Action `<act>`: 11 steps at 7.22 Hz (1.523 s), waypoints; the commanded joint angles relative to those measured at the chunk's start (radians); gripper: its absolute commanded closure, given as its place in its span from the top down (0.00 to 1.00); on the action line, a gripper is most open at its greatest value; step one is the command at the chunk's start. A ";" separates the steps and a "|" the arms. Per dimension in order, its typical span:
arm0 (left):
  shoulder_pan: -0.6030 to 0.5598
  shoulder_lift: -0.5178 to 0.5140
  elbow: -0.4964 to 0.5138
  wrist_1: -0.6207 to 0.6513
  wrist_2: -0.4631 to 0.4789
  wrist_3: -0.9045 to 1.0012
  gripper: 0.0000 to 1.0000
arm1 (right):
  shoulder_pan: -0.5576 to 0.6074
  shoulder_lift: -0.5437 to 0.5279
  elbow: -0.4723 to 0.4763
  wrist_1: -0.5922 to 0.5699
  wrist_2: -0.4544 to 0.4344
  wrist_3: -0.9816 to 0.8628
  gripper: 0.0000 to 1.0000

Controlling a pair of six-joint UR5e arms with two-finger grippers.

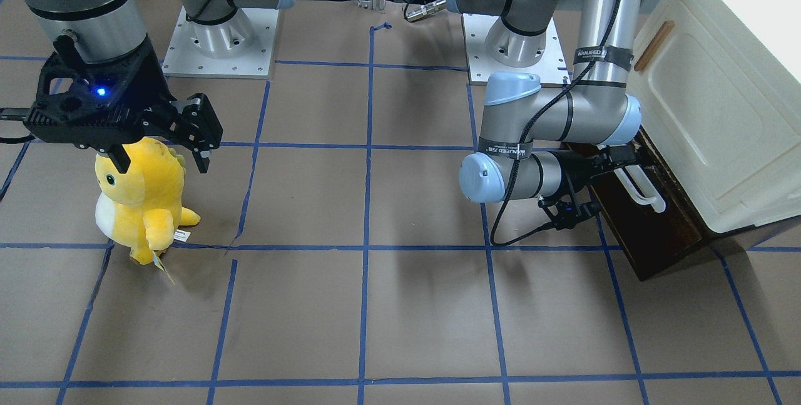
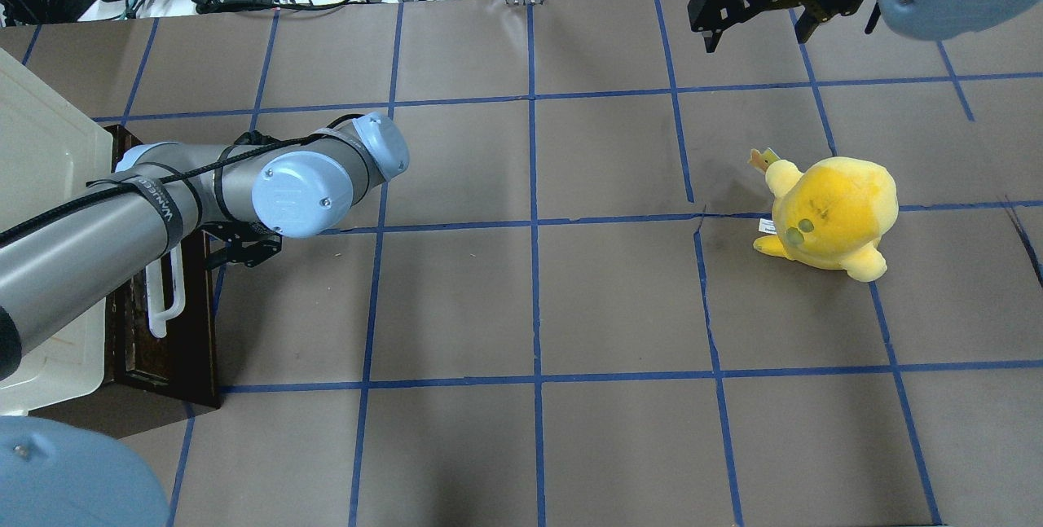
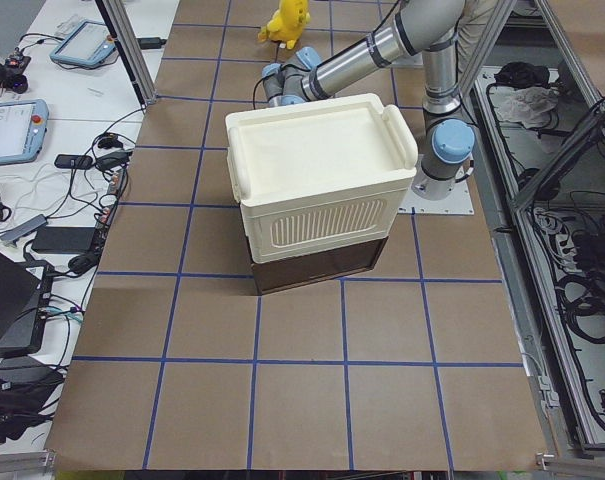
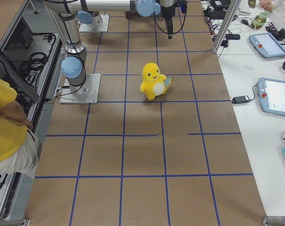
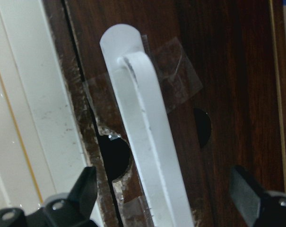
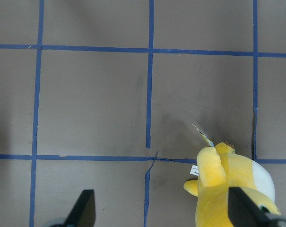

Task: Pull drawer sideways
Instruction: 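Close the left gripper around the white drawer handle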

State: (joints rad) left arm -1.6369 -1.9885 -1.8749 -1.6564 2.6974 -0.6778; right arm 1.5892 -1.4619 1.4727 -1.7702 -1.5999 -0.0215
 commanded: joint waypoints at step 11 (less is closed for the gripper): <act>-0.046 0.010 0.020 -0.025 -0.001 -0.006 0.23 | 0.000 0.000 0.000 0.000 0.000 0.000 1.00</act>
State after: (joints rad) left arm -1.6654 -1.9791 -1.8583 -1.6813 2.6936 -0.6857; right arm 1.5892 -1.4618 1.4726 -1.7702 -1.5997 -0.0215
